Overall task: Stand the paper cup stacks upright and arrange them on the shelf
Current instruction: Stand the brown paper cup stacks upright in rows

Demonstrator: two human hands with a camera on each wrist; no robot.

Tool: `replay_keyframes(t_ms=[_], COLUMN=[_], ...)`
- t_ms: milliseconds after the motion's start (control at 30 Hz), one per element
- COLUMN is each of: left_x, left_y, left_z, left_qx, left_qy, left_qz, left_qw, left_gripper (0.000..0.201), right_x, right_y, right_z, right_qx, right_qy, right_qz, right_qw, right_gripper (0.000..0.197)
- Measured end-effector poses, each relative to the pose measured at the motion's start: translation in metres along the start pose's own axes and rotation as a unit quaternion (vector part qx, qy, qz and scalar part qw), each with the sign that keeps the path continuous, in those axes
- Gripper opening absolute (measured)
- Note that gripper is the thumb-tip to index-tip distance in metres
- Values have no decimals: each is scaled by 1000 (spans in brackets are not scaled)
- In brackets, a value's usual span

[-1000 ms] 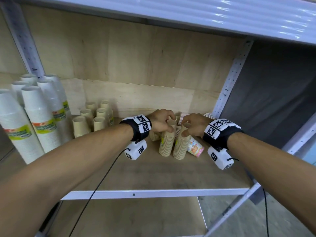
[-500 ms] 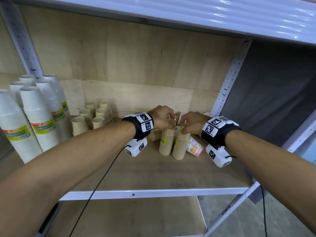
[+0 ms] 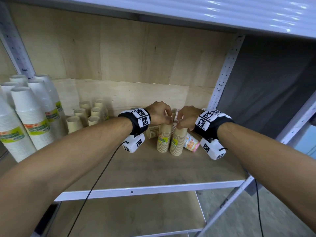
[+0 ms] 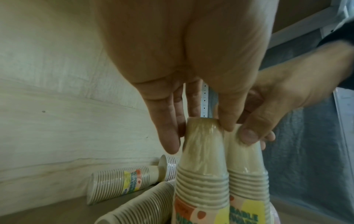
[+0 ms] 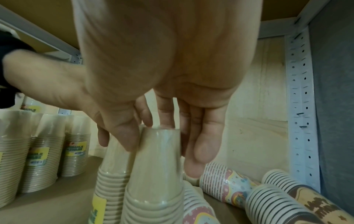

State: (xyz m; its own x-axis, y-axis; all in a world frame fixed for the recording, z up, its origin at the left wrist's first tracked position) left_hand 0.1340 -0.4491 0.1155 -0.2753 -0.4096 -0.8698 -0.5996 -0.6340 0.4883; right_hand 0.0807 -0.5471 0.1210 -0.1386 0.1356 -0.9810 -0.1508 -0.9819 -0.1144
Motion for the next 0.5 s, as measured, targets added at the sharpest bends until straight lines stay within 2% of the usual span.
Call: replay_keyframes(t_ms=[100, 300, 500], left_x=[2, 2, 4], left_y=[2, 7, 7], left_z=[1, 1, 0], left_qx=[3, 23, 13], left_qy=[-22, -19, -16], left_qz=[15, 7, 15], left_qw=[1000, 1000, 1000], left_gripper=[52, 31, 36], right_x=[-3, -3, -1], right_y=[1, -2, -7], right_z=[1, 3, 1], right_qx=[12, 15, -7], right_qy=[15, 9, 5], right_qz=[0, 7, 13], right_qw=[1000, 1000, 1000], right_gripper=[35, 31, 18])
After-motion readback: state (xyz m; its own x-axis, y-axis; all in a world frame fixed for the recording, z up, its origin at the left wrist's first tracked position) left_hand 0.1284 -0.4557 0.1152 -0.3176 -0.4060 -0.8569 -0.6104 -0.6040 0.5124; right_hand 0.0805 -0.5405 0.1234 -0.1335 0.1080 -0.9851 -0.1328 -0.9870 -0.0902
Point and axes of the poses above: each hand's wrist, its own z-axis away from the middle knuckle, its own x-axis out of the palm, y = z × x, the point moved 9 cm from there along -z, towards the middle knuckle, and after that the axes turned 4 degrees about z, right-handed, at the moved point
